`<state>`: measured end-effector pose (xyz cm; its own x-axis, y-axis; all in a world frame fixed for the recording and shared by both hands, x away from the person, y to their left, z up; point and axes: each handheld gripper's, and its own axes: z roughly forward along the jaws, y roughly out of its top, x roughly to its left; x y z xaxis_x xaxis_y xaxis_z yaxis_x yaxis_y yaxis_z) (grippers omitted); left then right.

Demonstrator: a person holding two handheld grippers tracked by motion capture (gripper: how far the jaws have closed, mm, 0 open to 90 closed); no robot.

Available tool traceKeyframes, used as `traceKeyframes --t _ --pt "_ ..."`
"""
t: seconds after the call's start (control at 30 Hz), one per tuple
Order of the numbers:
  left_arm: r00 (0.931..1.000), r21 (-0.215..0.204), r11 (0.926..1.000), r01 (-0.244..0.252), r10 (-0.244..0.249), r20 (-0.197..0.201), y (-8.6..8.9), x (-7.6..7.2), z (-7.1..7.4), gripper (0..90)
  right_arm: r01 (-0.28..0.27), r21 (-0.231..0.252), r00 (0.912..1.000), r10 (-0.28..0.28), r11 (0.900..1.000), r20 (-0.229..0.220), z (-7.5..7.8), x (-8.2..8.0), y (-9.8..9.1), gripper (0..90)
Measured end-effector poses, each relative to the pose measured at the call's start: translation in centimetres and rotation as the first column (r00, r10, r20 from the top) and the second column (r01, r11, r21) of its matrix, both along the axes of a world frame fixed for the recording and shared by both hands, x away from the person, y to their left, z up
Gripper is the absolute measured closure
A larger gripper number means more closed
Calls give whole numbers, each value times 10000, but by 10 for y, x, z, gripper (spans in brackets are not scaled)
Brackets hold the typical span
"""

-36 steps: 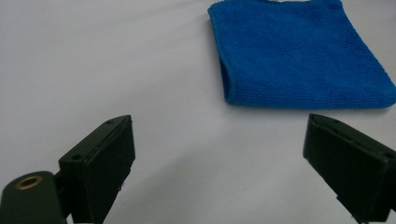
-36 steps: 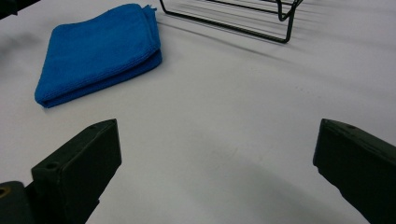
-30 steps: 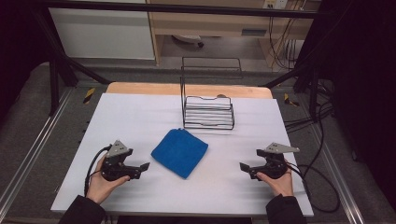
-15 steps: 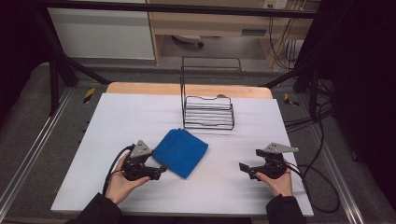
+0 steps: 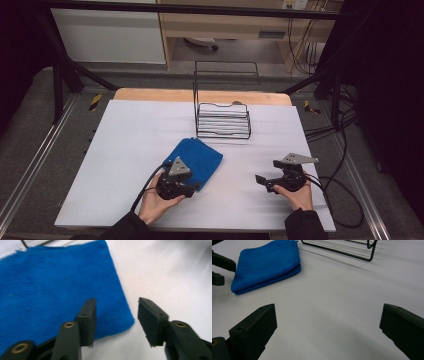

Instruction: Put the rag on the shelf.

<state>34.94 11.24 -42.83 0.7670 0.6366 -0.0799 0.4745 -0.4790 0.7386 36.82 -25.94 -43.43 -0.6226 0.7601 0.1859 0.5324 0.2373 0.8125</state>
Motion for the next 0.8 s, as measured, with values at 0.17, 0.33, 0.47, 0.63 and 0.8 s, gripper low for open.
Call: traceKeyframes --t 0.17,0.33,0.47,0.63,0.8 --pt "9996 129 9999 99 -95 -278 -7 -2 -7 647 -47 -73 10000 47 10000 -27 -2 1 1 17" --pt "9997 330 9994 79 -72 -239 -14 -6 -14 690 -47 -48 10000 47 10000 -18 -1 1 1 18" --pt "9999 494 9987 -119 124 -88 -19 -7 -20 709 -58 -36 10000 58 10000 -73 -2 1 2 18" --pt "9996 730 9970 -260 250 136 -20 -8 -20 781 -72 -62 10000 71 10000 -61 -2 2 3 19" --pt "9996 621 9977 -281 284 -34 -18 -4 -20 864 -70 -28 9999 70 10000 -81 -2 1 3 20"
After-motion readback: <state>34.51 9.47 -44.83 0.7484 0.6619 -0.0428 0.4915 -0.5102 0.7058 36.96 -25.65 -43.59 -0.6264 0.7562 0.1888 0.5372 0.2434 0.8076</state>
